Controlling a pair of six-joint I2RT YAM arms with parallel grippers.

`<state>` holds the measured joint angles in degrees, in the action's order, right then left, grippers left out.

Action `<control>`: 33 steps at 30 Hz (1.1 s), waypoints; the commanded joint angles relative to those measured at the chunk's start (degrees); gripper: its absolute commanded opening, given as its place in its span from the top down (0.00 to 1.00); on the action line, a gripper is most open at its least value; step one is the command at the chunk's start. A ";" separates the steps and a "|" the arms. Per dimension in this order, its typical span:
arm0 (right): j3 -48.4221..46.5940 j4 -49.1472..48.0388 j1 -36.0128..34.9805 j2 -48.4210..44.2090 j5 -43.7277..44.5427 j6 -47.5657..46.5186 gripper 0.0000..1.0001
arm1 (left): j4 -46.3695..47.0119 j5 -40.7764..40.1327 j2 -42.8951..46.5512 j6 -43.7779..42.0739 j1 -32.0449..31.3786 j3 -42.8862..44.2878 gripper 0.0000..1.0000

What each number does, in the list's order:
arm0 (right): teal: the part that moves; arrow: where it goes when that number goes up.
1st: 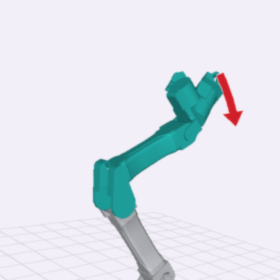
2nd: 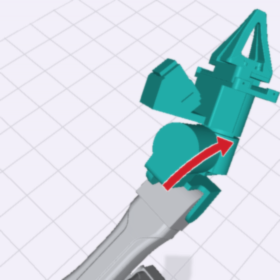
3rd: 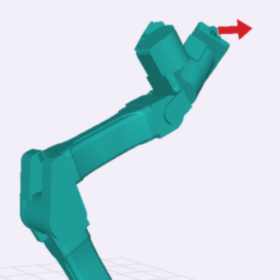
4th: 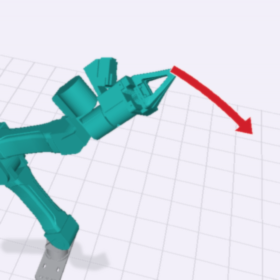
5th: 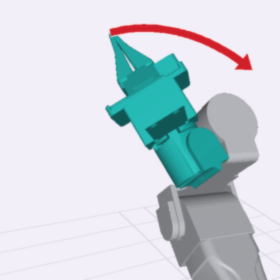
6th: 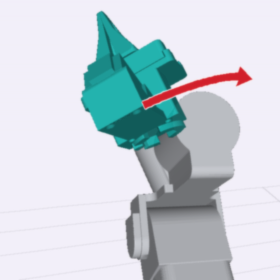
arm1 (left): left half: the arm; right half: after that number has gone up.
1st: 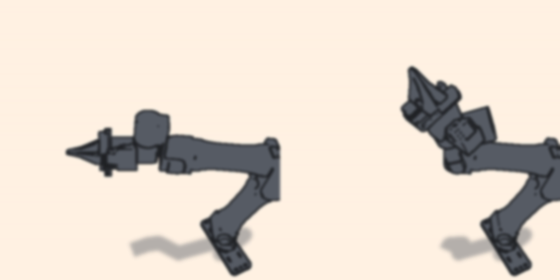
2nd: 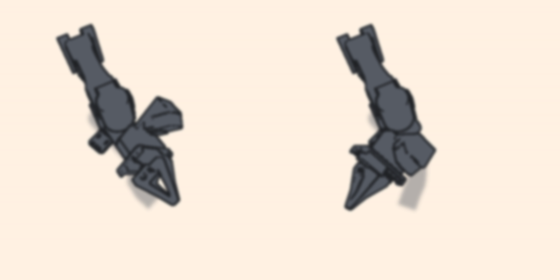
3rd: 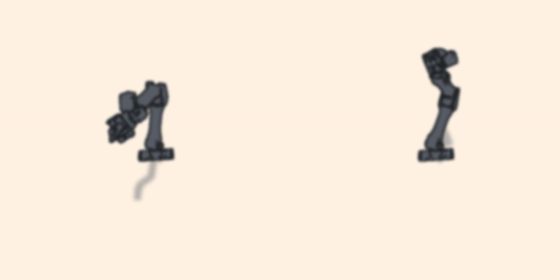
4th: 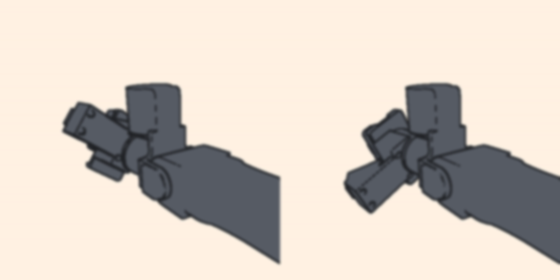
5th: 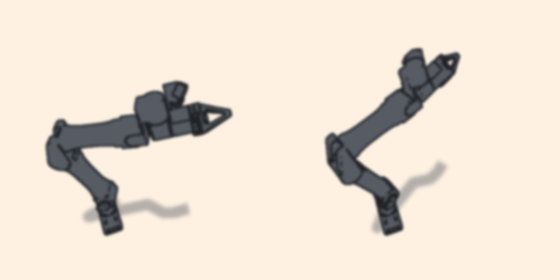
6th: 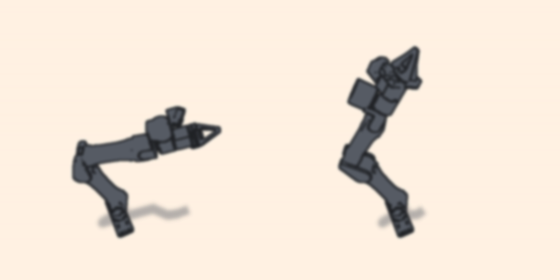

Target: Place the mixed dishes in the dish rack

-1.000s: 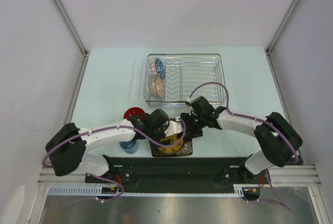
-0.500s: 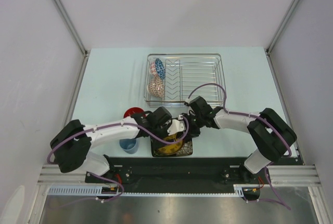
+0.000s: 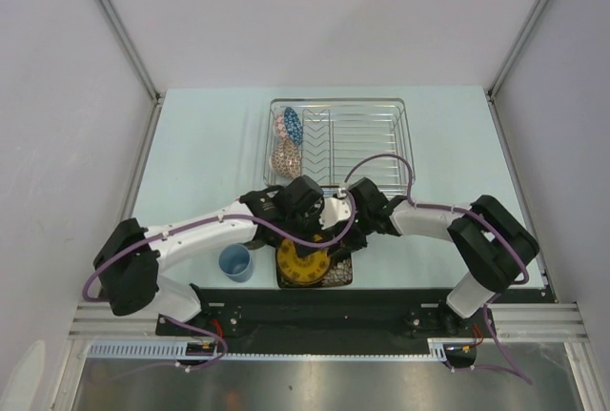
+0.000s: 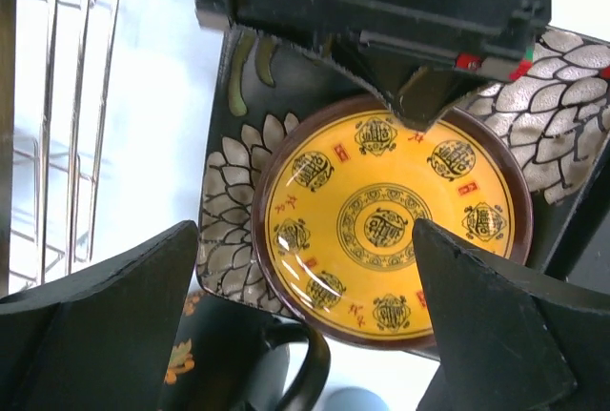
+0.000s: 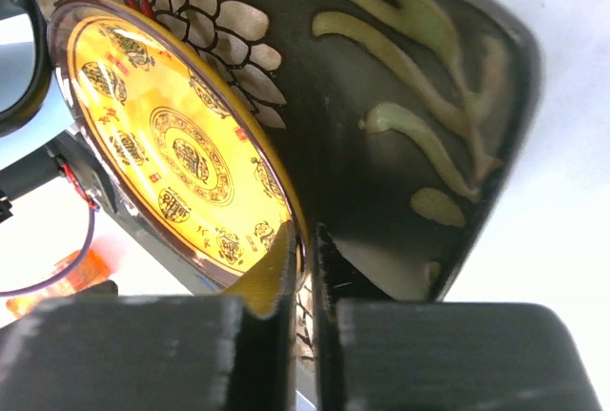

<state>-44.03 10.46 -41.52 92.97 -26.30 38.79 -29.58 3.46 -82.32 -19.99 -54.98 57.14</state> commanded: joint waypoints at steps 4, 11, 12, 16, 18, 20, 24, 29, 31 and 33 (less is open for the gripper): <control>0.35 3.42 0.82 -5.58 3.10 -0.37 1.00 | -4.07 -2.76 4.80 -1.02 1.54 5.08 0.00; -1.32 10.98 3.20 -14.74 8.63 -7.39 1.00 | -5.13 -2.24 6.47 -1.90 8.30 10.08 0.00; -1.84 12.81 3.28 -15.35 9.33 -8.28 1.00 | -5.39 -1.71 6.74 -1.81 9.44 11.57 0.00; -5.53 16.95 3.64 -17.03 15.03 -12.85 1.00 | -5.84 0.57 7.61 -1.81 15.77 13.60 0.00; -8.87 19.76 3.55 -16.94 17.24 -15.91 1.00 | -6.10 0.67 8.05 -1.72 17.79 13.70 0.00; -11.42 21.52 3.46 -17.29 20.41 -17.77 1.00 | -6.19 1.11 9.28 -1.81 19.12 13.69 0.00; -19.22 26.26 2.58 -18.87 26.21 -23.13 1.00 | -7.06 3.73 9.90 -1.20 24.64 15.09 0.00; -28.20 28.12 1.97 -21.33 37.19 -30.16 1.00 | -9.35 9.71 8.32 1.18 31.16 17.39 0.00; -33.28 27.25 1.97 -20.55 42.00 -32.53 1.00 | -9.61 11.38 8.41 1.35 32.13 17.30 0.00; -36.90 26.02 2.05 -18.80 45.45 -36.66 1.00 | -10.49 13.22 8.41 1.44 32.13 17.56 0.00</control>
<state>-72.75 38.89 -39.27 74.28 8.12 10.52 -38.09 10.11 -74.24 -19.90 -23.03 72.29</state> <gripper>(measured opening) 0.023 0.996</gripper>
